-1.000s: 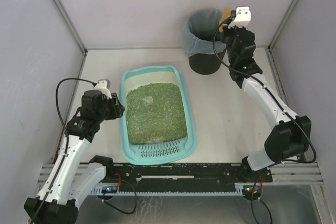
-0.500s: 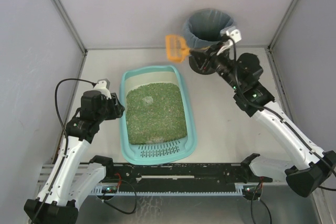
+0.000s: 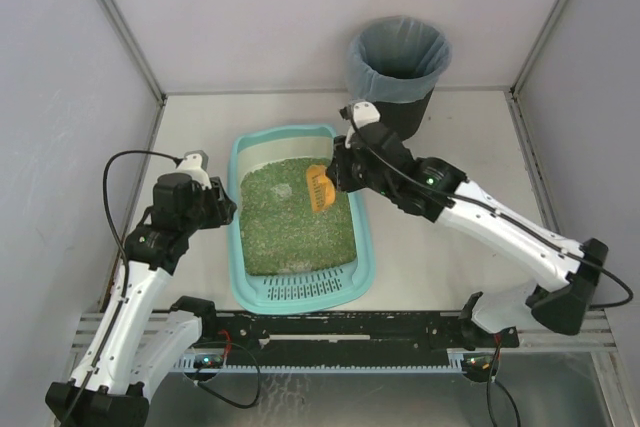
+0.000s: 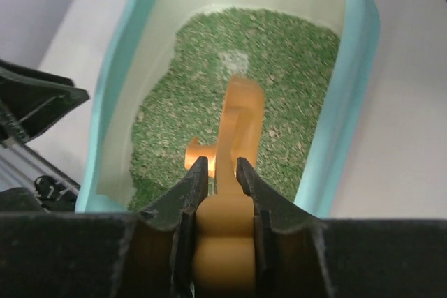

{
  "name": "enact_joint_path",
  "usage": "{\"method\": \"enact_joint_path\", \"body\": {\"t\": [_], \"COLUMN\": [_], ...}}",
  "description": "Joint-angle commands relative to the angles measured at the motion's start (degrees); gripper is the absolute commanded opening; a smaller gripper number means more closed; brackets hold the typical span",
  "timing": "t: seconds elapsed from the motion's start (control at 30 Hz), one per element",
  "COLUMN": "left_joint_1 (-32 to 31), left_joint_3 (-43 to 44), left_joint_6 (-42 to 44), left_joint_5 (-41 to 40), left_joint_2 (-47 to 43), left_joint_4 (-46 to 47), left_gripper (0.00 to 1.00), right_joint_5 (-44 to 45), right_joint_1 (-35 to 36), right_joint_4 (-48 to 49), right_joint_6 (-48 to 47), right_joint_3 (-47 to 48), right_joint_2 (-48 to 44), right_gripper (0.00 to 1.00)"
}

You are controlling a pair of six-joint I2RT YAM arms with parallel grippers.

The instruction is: Clean the litter box

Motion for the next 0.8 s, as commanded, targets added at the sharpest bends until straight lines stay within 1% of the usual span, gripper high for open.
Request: {"method": "enact_joint_path", "body": {"t": [0.0, 0.17, 0.33, 0.43, 0.6, 0.7, 0.77], "left_joint_1": [0.5, 0.4, 0.7, 1.2, 1.9, 1.9, 2.0], "left_joint_3": [-0.7, -0.5, -0.4, -0.4, -0.4, -0.4, -0.4], "left_joint_6": [-0.3, -0.8, -1.6, -2.0, -2.3, -2.3, -2.3], "left_joint_5": [-1.6, -3.7, -6.6, -7.4, -8.0, -7.8, -7.6], "left_joint_2": [-1.4, -2.7, -4.2, -5.1, -5.8, -5.8, -5.8], "left_joint_4": [1.1, 0.7, 0.4, 0.3, 0.3, 0.3, 0.3], "left_gripper": [0.46, 0.46, 0.46, 0.46, 0.46, 0.46, 0.46], "right_joint_5": [11.9, 21.6, 28.0, 32.1, 35.8, 36.2, 34.9], "right_joint_1": [3.4, 7.7, 9.3, 10.1, 10.9, 10.9, 10.9], "right_joint_4": [-18.4, -34.3, -46.6, -50.3, -53.8, -55.7, -55.4], "right_joint_6": [6.3, 8.9, 13.1, 17.5, 22.9, 24.7, 25.3], "right_joint_3": [13.6, 29.6, 42.7, 45.4, 45.3, 45.2, 44.6], "right_joint_2": [7.9, 23.4, 34.8, 38.6, 41.5, 43.9, 45.4], "right_gripper": [0.00, 0.00, 0.00, 0.00, 0.00, 0.00, 0.00]}}
